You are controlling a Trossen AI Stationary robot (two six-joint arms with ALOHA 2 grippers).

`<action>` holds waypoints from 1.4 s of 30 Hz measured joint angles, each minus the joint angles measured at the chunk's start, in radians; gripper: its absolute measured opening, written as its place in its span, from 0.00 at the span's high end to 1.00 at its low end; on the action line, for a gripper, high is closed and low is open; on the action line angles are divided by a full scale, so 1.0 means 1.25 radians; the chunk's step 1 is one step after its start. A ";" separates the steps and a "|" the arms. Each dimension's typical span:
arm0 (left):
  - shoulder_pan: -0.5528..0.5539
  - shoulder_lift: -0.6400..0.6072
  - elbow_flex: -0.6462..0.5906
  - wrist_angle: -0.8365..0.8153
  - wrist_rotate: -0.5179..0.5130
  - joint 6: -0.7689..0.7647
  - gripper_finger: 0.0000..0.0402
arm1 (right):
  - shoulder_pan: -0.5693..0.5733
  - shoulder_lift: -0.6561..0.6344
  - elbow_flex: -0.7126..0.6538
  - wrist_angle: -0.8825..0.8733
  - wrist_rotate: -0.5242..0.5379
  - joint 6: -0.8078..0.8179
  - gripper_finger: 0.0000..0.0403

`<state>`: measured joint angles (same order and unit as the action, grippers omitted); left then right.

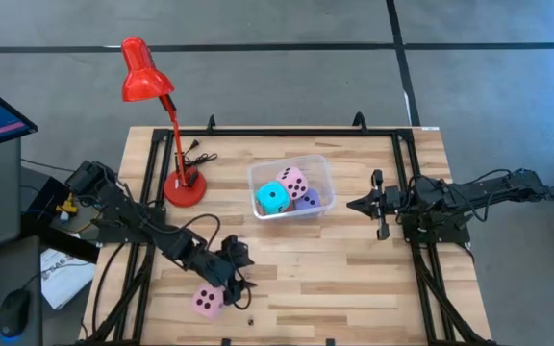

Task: Pick & Place Dice
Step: Put the small purple die into the transparent bin

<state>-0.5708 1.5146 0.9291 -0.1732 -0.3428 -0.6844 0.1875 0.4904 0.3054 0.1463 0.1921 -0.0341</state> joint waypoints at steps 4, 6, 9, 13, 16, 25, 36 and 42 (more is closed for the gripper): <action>0.001 0.000 -0.002 0.102 -0.002 0.000 0.26 | 0.000 0.000 0.000 0.000 0.000 0.000 0.99; 0.003 0.000 -0.002 0.190 -0.003 0.014 0.26 | 0.000 0.000 0.000 0.000 0.000 0.000 0.99; 0.003 0.000 -0.002 0.299 -0.006 0.096 0.26 | 0.000 0.000 0.000 0.000 0.000 0.000 0.99; 0.003 -0.001 -0.001 0.346 -0.019 0.150 0.26 | 0.000 0.000 0.000 0.000 0.000 0.000 0.99; 0.003 0.017 0.001 0.346 -0.038 0.150 0.28 | 0.000 0.000 0.000 0.000 0.000 0.000 0.99; 0.003 0.156 0.111 0.254 -0.018 0.189 0.32 | 0.000 0.000 0.000 0.002 0.000 0.000 0.99; 0.003 0.178 0.198 -0.051 -0.019 0.139 0.32 | 0.000 0.000 0.000 -0.002 0.000 0.000 0.99; 0.003 0.178 0.197 -0.206 -0.024 0.067 0.32 | 0.000 0.000 0.000 -0.003 0.000 0.000 0.99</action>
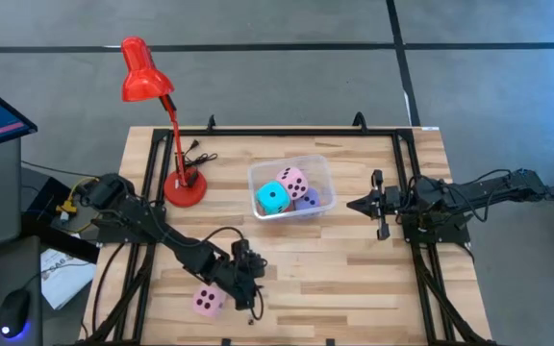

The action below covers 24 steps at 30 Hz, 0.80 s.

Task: Pick & Place Dice
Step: Put the small purple die into the transparent bin

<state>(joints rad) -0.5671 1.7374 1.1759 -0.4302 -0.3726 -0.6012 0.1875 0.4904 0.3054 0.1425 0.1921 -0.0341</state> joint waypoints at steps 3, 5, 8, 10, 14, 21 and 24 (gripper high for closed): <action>0.000 0.000 0.000 -0.043 -0.004 -0.032 0.32 | 0.000 0.000 0.000 0.000 0.000 0.000 0.99; 0.000 0.000 0.000 -0.056 -0.003 -0.048 0.32 | 0.000 0.000 0.000 0.000 0.000 0.000 0.99; 0.000 0.000 0.000 -0.056 -0.003 -0.049 0.32 | 0.000 0.000 0.000 0.000 0.000 0.000 0.99; 0.000 0.000 0.000 -0.057 -0.003 -0.050 0.32 | 0.000 0.000 0.000 0.000 0.000 0.000 0.99; 0.000 0.000 0.000 -0.056 -0.003 -0.050 0.32 | 0.000 0.000 0.000 0.000 0.000 0.000 0.99; 0.000 0.000 0.000 -0.057 -0.003 -0.050 0.32 | 0.000 0.000 0.000 0.000 0.000 0.000 0.99; 0.000 0.000 0.000 -0.057 -0.003 -0.050 0.32 | 0.000 0.000 0.000 0.000 0.000 0.000 0.99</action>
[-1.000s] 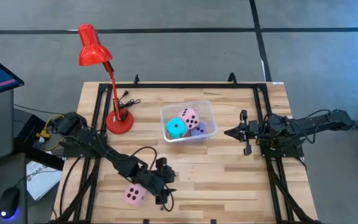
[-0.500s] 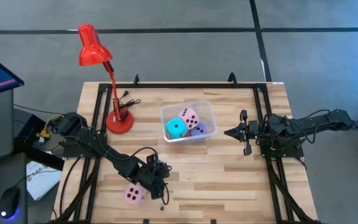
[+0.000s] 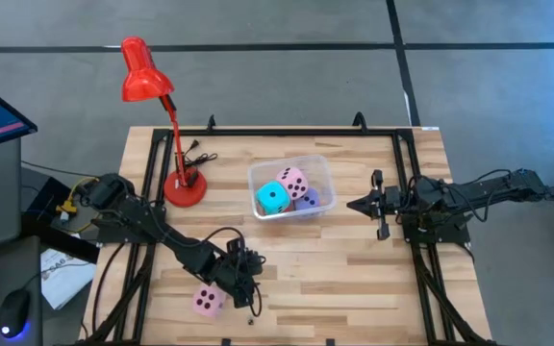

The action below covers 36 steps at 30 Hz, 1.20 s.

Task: Pick & Place Dice
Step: Put the small purple die into the transparent bin

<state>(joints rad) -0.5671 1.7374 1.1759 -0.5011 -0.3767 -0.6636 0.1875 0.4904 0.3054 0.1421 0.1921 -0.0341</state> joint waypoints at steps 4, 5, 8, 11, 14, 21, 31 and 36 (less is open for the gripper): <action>0.000 0.000 0.000 0.000 0.000 0.000 0.32 | 0.000 0.000 0.000 0.000 0.000 0.000 0.99; 0.000 0.000 0.000 0.000 0.000 0.000 0.32 | 0.000 0.000 0.000 0.000 0.000 0.000 0.99; 0.000 0.000 0.000 0.000 0.000 0.000 0.32 | 0.000 0.000 0.000 0.000 0.000 0.000 0.99; 0.000 0.000 0.000 0.000 0.000 0.000 0.32 | 0.000 0.000 0.000 0.000 0.000 0.000 0.99; 0.000 -0.001 -0.006 0.005 0.000 0.000 0.32 | 0.000 0.000 0.000 0.000 0.000 0.000 0.99; -0.005 -0.001 -0.060 0.008 0.009 -0.038 0.32 | 0.000 0.000 0.000 0.000 0.000 0.000 0.99; -0.004 -0.001 -0.099 0.041 0.009 -0.042 0.32 | 0.000 0.000 0.000 0.000 0.000 0.000 0.99; -0.004 0.023 -0.105 0.055 0.008 -0.042 0.32 | 0.000 0.000 0.000 0.000 0.000 0.000 0.99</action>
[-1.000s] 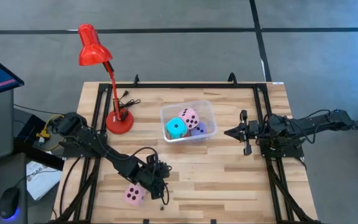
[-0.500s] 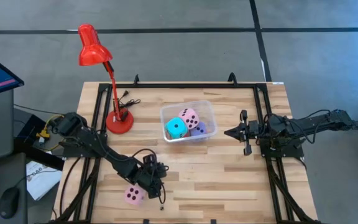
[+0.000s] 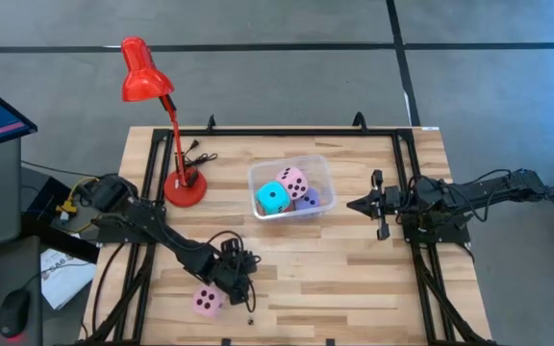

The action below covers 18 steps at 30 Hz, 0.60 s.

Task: Pick & Place Dice
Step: Put the small purple die into the transparent bin

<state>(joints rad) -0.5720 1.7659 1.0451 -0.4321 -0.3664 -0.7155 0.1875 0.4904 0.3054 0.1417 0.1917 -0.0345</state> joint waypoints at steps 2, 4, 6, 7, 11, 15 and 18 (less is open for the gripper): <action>0.000 0.020 0.000 0.008 0.002 0.000 0.32 | 0.000 0.000 0.000 0.000 0.000 0.000 0.99; 0.000 0.042 0.000 0.006 0.018 0.000 0.32 | 0.000 0.000 0.000 -0.001 0.000 0.000 0.99; 0.000 0.061 0.000 0.001 0.031 -0.001 0.32 | 0.000 0.000 0.000 -0.003 0.000 0.000 0.99; 0.000 0.068 0.000 0.003 0.036 -0.001 0.32 | 0.000 0.000 0.000 -0.003 0.000 0.000 0.99; 0.000 0.078 0.001 0.004 0.042 -0.014 0.32 | 0.000 0.000 0.000 -0.003 0.000 0.000 0.99; 0.000 0.078 0.001 0.004 0.043 -0.020 0.32 | 0.000 0.000 0.000 -0.003 0.000 0.000 0.99; 0.000 0.078 0.001 0.004 0.044 -0.020 0.32 | 0.000 0.000 0.000 -0.003 0.000 0.000 0.99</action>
<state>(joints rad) -0.5720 1.8633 1.0462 -0.4267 -0.3116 -0.7410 0.1875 0.4906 0.3054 0.1378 0.1921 -0.0344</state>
